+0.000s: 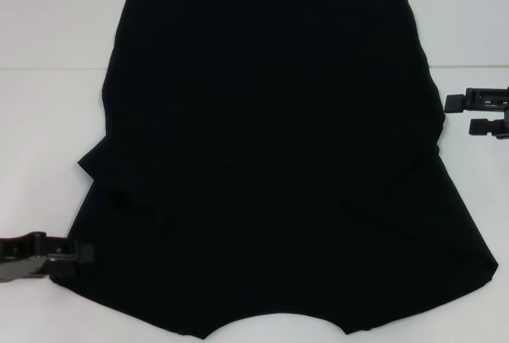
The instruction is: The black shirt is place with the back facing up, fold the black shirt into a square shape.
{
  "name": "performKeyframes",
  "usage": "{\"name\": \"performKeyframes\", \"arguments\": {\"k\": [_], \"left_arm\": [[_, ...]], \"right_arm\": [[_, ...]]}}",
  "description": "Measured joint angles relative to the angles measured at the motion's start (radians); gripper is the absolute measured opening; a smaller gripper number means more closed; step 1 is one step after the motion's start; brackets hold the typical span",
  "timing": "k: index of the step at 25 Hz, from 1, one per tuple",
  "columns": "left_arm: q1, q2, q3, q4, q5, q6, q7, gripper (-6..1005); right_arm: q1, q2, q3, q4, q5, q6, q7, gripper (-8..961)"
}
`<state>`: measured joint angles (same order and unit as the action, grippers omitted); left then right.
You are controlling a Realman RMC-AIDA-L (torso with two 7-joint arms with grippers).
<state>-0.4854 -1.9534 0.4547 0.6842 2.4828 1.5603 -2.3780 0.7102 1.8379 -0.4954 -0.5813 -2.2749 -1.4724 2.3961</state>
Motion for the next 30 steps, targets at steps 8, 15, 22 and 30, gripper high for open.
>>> {"name": "performKeyframes", "arguments": {"k": [8, 15, 22, 30], "left_arm": [[0.026, 0.02, -0.004, 0.006, 0.003, 0.001, -0.014, 566], [0.028, 0.022, -0.005, 0.006, 0.004, -0.009, -0.017, 565], [0.028, 0.022, -0.005, 0.006, 0.004, -0.021, -0.027, 565], [0.018, 0.014, 0.003, 0.0, 0.004, -0.024, -0.024, 565]], "right_arm": [[-0.003, 0.0, 0.0, 0.0, 0.0, -0.004, 0.0, 945], [-0.004, -0.001, 0.0, 0.0, 0.0, -0.006, 0.001, 944], [-0.006, -0.002, 0.0, 0.0, 0.0, -0.006, 0.0, 944], [-0.006, -0.003, 0.0, 0.0, 0.0, -0.006, -0.003, 944]]}}
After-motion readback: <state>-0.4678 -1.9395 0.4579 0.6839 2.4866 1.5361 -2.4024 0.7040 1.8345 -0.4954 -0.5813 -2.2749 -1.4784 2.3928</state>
